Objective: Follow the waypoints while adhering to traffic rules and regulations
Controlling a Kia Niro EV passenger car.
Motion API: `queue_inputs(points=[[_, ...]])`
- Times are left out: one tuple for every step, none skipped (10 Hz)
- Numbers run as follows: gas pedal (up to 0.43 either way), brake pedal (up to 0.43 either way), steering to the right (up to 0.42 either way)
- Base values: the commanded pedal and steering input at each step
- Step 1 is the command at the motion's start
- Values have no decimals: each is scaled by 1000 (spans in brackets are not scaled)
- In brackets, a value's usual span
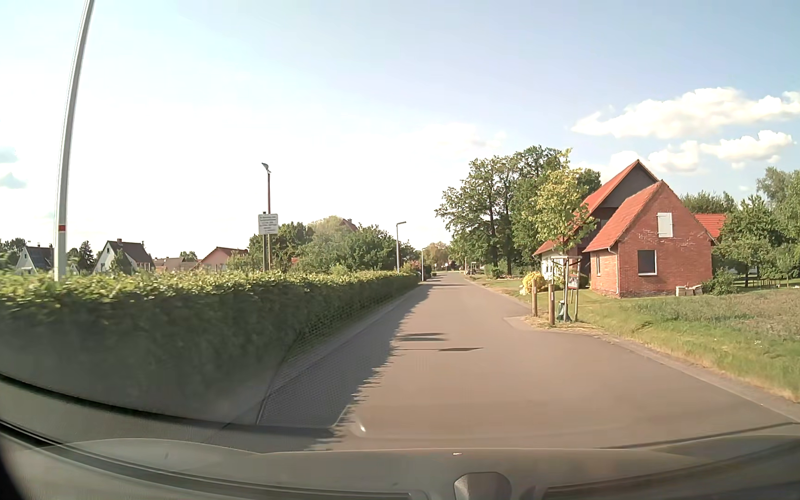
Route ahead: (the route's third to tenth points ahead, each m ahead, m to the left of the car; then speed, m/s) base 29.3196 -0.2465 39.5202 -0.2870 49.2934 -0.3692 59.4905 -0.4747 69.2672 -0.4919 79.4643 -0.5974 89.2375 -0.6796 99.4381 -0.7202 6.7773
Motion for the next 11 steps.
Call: queue_inputs(points=[[138, 6, 4], [138, 6, 4], [138, 6, 3], [138, 6, 2], [130, 6, 1], [110, 6, 1], [87, 6, 1], [87, 6, 1], [79, 6, 1], [67, 6, 1], [67, 6, 1]])
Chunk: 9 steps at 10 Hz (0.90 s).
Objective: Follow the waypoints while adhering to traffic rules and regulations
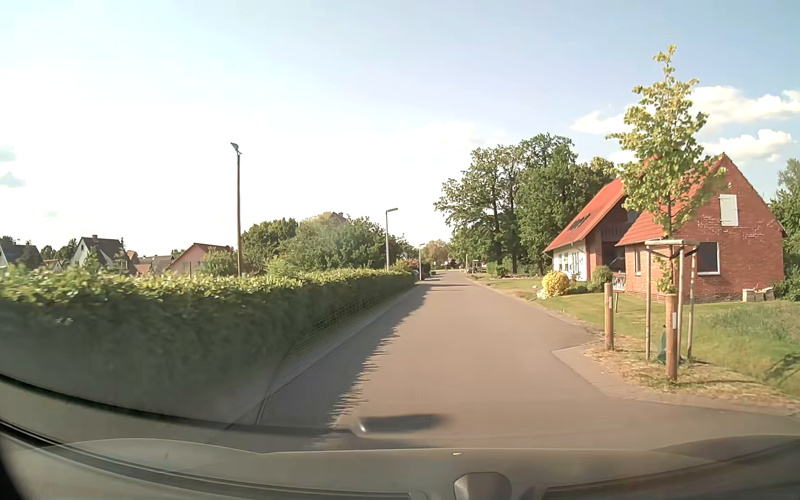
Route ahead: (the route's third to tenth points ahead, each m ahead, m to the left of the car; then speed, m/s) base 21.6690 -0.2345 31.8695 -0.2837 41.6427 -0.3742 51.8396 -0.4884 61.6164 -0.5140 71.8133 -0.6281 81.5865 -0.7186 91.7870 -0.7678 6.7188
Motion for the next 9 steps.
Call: queue_inputs(points=[[59, 6, 1], [39, 6, 1], [28, 6, 2], [20, 6, 3], [8, 6, 3], [8, 6, 3], [20, 6, 3], [39, 6, 3], [59, 6, 5]])
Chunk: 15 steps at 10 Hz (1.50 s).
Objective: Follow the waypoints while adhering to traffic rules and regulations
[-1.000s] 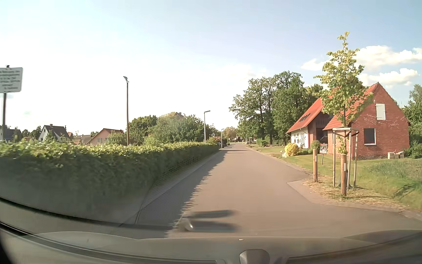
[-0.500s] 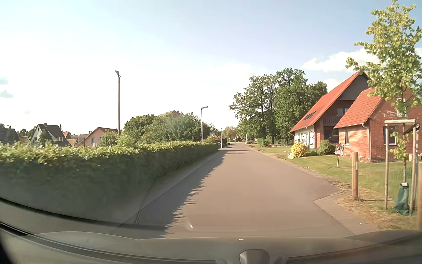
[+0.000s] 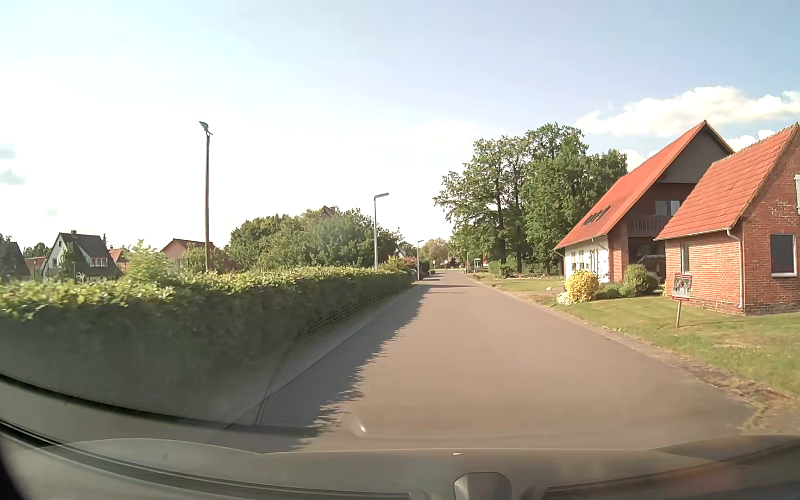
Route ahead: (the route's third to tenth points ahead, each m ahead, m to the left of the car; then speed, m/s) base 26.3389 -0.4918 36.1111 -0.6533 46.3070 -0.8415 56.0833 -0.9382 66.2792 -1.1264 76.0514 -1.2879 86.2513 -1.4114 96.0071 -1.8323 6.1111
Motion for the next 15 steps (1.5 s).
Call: queue_inputs(points=[[79, 6, 10], [79, 6, 18], [87, 6, 26], [98, 6, 33], [98, 6, 39], [98, 6, 45], [110, 6, 48], [118, 6, 49], [118, 6, 49], [130, 6, 49], [130, 6, 49], [138, 6, 50], [157, 6, 49], [157, 6, 48], [169, 6, 43]])
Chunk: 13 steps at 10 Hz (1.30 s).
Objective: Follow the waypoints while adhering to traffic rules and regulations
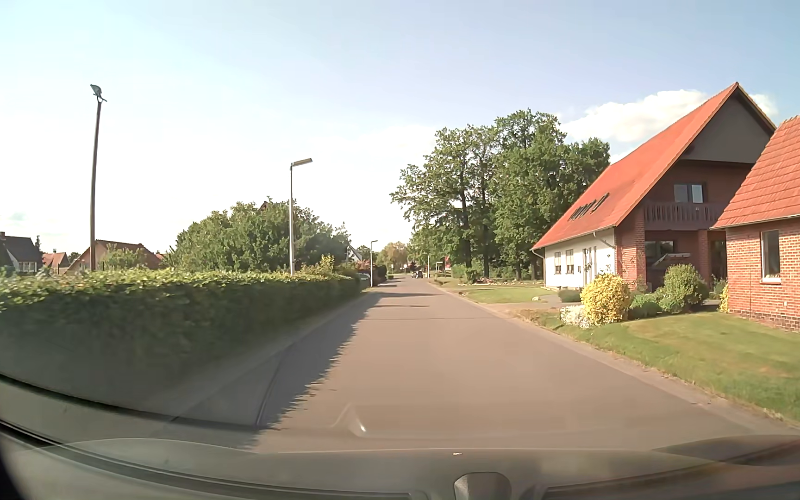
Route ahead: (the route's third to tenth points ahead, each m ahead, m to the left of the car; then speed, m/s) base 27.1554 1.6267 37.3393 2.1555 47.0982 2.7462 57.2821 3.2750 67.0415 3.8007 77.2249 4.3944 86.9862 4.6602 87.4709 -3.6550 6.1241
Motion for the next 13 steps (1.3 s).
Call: queue_inputs(points=[[169, 6, 34], [177, 6, 26], [197, 6, 20], [197, 6, 15], [197, 6, 12], [197, 6, 12], [197, 6, 10], [197, 6, 8], [197, 6, 3], [197, 6, 0], [197, 6, 0], [197, 6, -1], [197, 6, -3]])
